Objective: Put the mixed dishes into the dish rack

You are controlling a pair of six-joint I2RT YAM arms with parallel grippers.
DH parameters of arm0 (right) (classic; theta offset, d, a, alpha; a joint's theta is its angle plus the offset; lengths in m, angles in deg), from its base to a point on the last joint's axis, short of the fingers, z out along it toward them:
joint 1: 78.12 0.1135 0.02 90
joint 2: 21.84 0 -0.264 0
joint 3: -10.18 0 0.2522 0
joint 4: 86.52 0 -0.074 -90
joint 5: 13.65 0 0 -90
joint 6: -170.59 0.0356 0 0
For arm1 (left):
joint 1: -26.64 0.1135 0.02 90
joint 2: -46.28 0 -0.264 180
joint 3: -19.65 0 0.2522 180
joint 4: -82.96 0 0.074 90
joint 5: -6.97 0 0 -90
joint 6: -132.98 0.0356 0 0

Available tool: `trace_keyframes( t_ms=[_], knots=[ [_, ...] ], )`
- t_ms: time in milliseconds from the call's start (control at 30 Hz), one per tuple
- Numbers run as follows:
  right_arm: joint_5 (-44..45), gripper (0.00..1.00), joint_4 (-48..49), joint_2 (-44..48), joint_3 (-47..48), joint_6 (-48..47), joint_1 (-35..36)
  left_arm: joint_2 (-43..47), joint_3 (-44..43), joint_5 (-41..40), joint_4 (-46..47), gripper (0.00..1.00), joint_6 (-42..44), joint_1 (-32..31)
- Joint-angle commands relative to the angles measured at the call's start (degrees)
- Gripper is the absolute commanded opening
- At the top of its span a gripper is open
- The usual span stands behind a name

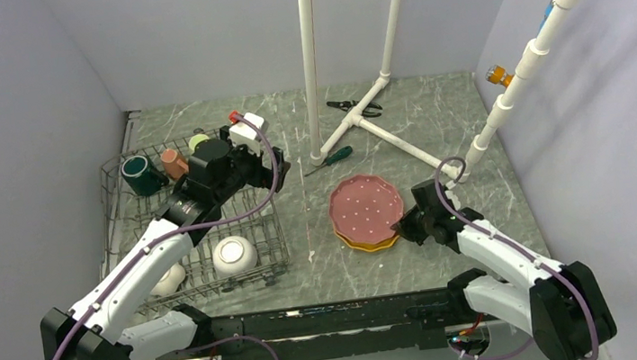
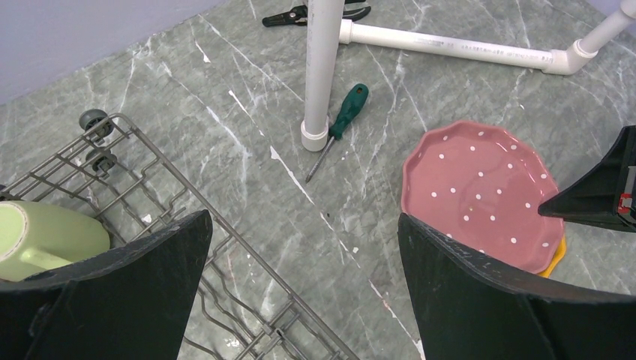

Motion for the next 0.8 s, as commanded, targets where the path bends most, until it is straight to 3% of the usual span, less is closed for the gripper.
trace_keyframes(
  t_ms=[0,400,767],
  knots=[
    [1.8,0.0,2.4,2.1,-2.2,2.5,-0.1,-0.1,-2.8,0.7,0.6,0.99,0.3,-0.3],
    [-1.0,0.0,13.2,17.4,-8.7,5.4,-0.3,-1.2,-3.0,1.7,0.4,0.99,0.1,-0.4],
    [-3.7,0.0,17.9,19.3,-9.2,4.2,-0.3,-2.5,-3.1,2.4,0.4,0.99,0.1,-0.6]
  ],
)
